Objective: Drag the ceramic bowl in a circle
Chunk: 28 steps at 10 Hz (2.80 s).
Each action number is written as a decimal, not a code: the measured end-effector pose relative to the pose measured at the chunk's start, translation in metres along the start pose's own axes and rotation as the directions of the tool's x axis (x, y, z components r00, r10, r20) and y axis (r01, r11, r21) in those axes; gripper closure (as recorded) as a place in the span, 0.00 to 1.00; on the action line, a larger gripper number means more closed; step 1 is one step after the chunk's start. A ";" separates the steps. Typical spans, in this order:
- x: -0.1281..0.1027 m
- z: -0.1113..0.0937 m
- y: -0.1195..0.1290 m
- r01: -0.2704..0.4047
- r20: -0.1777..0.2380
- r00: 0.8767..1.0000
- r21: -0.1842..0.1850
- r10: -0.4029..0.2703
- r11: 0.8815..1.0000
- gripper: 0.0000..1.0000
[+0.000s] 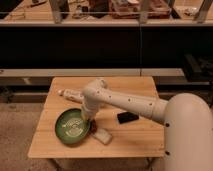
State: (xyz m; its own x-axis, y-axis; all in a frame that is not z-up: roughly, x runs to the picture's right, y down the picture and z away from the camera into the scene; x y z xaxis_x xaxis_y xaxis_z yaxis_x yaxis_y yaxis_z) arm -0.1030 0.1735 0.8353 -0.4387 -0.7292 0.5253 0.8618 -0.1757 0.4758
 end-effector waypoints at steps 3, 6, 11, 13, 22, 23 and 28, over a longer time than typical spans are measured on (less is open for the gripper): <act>-0.013 -0.004 -0.010 0.060 -0.026 0.998 -0.034 -0.061 0.998 1.00; -0.024 -0.004 -0.021 0.092 -0.027 0.995 -0.052 -0.093 0.994 1.00; -0.037 -0.005 -0.046 0.144 -0.025 0.989 -0.065 -0.146 0.987 1.00; -0.036 -0.005 -0.066 0.172 -0.017 0.985 -0.063 -0.174 0.983 1.00; 0.023 0.003 -0.143 0.302 0.052 0.952 -0.011 -0.301 0.953 1.00; 0.032 0.005 -0.150 0.315 0.058 0.948 -0.009 -0.314 0.949 1.00; 0.096 0.019 -0.157 0.351 0.087 0.932 0.028 -0.352 0.936 1.00</act>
State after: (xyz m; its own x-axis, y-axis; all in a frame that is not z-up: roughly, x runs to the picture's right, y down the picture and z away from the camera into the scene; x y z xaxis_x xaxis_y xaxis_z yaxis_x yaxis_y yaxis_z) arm -0.2853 0.1439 0.8245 -0.7345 -0.5601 0.3830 0.6453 -0.4021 0.6495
